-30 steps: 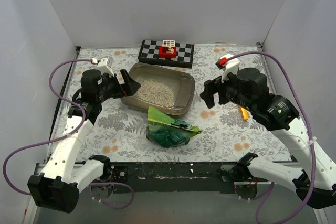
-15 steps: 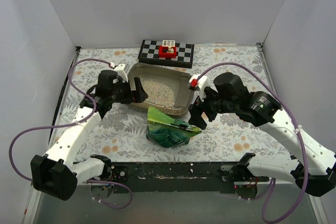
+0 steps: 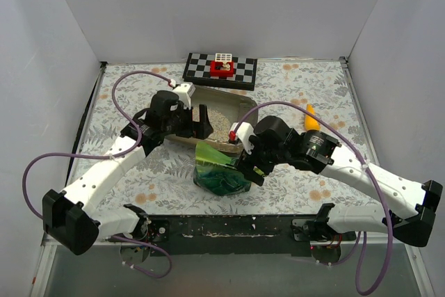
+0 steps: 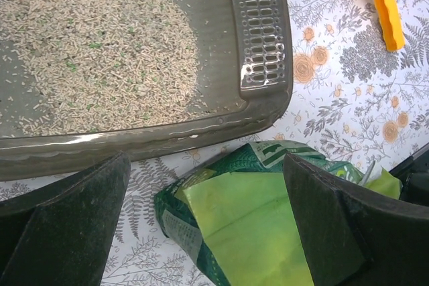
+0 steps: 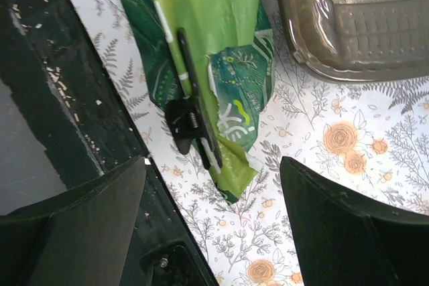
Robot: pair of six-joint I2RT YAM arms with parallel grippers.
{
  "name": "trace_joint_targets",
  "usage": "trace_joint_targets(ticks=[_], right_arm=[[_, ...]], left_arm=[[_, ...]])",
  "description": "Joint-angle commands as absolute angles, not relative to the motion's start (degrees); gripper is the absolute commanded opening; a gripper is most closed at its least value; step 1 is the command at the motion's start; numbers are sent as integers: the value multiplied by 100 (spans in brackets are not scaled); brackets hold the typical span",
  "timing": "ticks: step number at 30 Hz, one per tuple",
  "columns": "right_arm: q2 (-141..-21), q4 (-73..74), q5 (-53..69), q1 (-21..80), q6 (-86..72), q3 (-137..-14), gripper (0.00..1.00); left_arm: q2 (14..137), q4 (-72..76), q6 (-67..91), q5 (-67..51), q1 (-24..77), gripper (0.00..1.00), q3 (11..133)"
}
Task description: Fill the litter box with clean litter
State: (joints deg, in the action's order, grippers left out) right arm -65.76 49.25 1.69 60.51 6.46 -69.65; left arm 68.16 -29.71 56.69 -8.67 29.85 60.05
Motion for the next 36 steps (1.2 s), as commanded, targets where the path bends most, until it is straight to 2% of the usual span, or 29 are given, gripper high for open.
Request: trace_joint_targets(ticks=[1,8,12,15,18,22,24,25,29,36], right_arm=[[-6530,4395,-150,6082,756,-6733,89],[-6785,4070,-53,6152,730,-6601,88],[-6890,3929,149,6196,694,-6522,83],[-6935,3885,184,6196,668,-6469,76],[-6961,3823,194,6205,668,-6390,64],[-7057,3911,176,6205,650,-6416,36],[-7110,4007,97,6205,650,-6460,17],[-7093,4017,27,6205,642,-6460,2],[-6865,4007,-272,6205,580,-6530,1],[-6346,4797,-1211,6214,282,-7460,1]], left_arm=[[6566,-2874,5713,-563,3181,98,6117],[6469,-2830,5704,-510,3182,98,5915],[6434,-2830,5687,-475,3182,98,5845],[6399,-2821,5687,-466,3182,98,5801],[6372,-2786,5651,-431,3182,98,5748],[6346,-2777,5625,-369,3182,98,5678],[6328,-2777,5616,-343,3182,98,5651],[6319,-2760,5608,-343,3182,98,5651],[6310,-2821,5564,-352,3182,98,5651],[6214,-3181,5686,-79,3182,98,5686]])
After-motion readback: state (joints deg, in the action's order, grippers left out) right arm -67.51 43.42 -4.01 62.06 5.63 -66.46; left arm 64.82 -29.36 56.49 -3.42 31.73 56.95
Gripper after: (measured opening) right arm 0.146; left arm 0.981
